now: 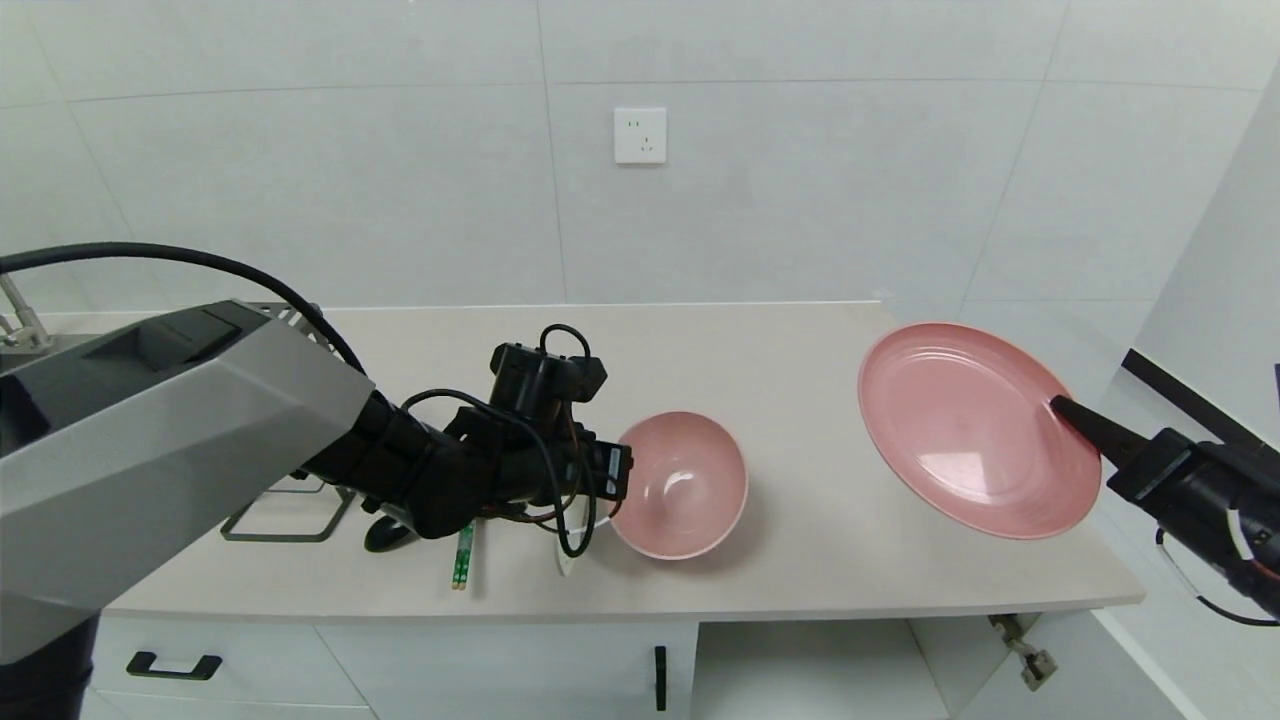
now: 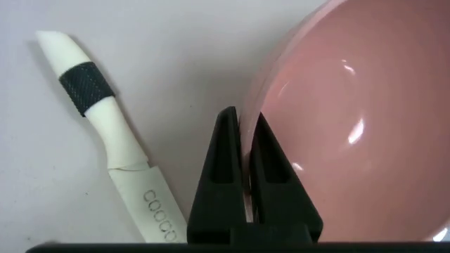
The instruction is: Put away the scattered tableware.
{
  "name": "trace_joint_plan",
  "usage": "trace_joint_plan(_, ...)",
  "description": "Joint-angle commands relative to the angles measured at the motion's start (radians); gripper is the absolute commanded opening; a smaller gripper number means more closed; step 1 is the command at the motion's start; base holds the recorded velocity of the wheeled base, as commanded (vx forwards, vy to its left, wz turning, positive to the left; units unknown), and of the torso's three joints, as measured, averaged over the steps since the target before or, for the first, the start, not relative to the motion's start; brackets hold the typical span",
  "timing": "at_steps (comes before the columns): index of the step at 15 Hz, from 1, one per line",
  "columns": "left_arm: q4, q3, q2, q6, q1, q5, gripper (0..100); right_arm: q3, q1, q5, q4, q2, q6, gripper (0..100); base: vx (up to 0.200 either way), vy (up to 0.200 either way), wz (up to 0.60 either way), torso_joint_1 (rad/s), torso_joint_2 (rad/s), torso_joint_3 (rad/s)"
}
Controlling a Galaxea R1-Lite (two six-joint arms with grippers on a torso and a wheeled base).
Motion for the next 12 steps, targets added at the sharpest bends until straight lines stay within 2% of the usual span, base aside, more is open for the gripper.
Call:
trace_joint_plan(1,-0.001,0.008,-0.068,0.0,0.0,0.009,0,0.0,0.001,0.001,-0.001,-0.001,0.0,0,0.0,0.0,0.0,0.0,0.0,0.0)
trace_joint_plan(3,-0.004,0.023,-0.102,0.003,0.0,0.012,0,0.002,0.006,0.001,-0.001,0.001,0.0,0,0.0,0.0,0.0,0.0,0.0,0.0)
trace_joint_plan(7,-0.015,0.17,-0.283,0.009,0.0,0.003,0,-0.003,0.009,0.001,-0.001,-0.001,-0.002,0,0.0,0.0,0.0,0.0,0.0,0.0)
trace_joint_plan(9,-0.032,0.248,-0.376,0.007,-0.015,-0.027,0,-0.002,0.023,0.001,-0.001,-0.001,-0.005,0,0.0,0.0,0.0,0.0,0.0,0.0)
trace_joint_plan(10,-0.078,0.311,-0.413,0.004,-0.02,-0.054,0,0.0,0.035,0.001,-0.001,-0.001,-0.017,0,0.0,0.0,0.0,0.0,0.0,0.0)
trace_joint_plan(12,-0.262,0.454,-0.447,0.003,-0.021,-0.073,0,0.003,0.04,0.001,-0.001,-0.005,-0.028,0,0.0,0.0,0.0,0.0,0.0,0.0)
